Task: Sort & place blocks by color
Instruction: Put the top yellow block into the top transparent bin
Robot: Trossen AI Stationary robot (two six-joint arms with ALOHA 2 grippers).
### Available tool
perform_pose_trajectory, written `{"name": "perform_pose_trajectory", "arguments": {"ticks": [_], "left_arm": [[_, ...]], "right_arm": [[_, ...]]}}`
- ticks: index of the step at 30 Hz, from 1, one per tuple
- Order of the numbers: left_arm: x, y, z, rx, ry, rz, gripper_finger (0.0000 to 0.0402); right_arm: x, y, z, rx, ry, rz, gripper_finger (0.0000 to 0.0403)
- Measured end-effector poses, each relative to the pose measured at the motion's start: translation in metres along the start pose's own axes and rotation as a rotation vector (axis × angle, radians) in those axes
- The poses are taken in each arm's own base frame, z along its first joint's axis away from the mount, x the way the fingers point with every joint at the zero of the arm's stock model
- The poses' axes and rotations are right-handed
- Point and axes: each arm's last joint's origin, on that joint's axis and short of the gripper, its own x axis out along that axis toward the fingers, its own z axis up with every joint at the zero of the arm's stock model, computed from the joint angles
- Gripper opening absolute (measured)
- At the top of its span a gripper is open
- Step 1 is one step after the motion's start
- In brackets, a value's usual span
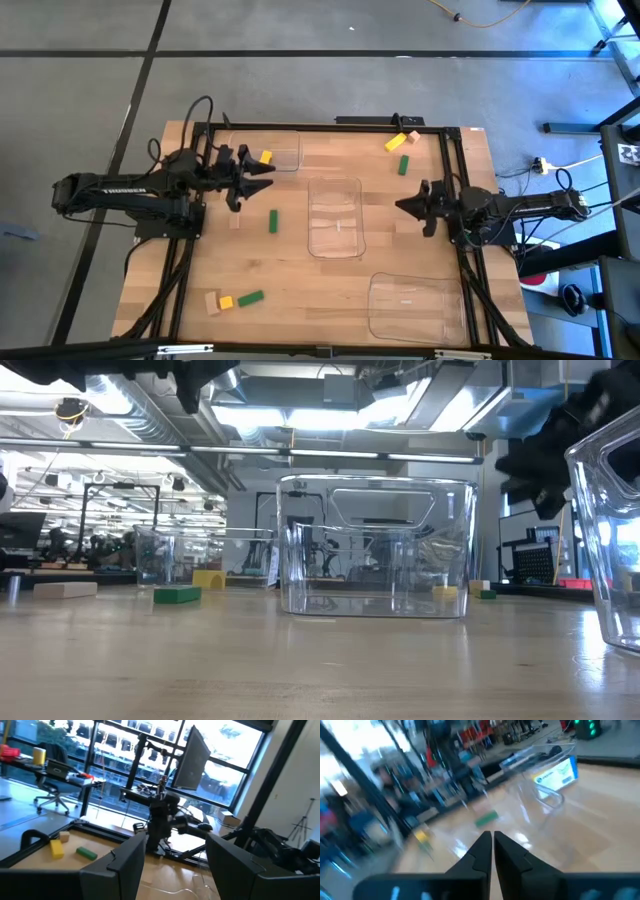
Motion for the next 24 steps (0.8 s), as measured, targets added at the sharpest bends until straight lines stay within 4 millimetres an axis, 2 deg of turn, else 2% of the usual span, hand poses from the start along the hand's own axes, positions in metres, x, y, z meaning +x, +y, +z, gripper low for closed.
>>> {"name": "perform_pose_trajectory", "arguments": {"ticks": [4, 11, 14, 19, 24], "left_arm": [[0.0, 0.001, 0.0, -0.001, -0.005, 0.023, 0.0199], [0.0, 0.001, 0.0, -0.013, -0.006, 0.023, 0.0199], [0.0, 0.001, 0.0, -0.014, -0.006, 0.023, 0.0199], [0.0, 0.001, 0.0, -0.013, -0.005, 0.017, 0.0199], [0.0, 0.001, 0.0, -0.012, -0.005, 0.017, 0.0199]], "right_arm": [[-0.001, 0.007, 0.013, 0.101, -0.13, 0.079, 0.0023], [-0.01, 0.018, 0.039, 0.077, -0.438, 0.135, 0.0023], [-0.012, 0.023, 0.05, 0.101, -0.513, 0.134, 0.0023], [-0.002, 0.041, 0.078, 0.004, -0.42, 0.037, 0.0029], [0.016, 0.054, 0.096, -0.045, -0.222, -0.162, 0.0076]]}}
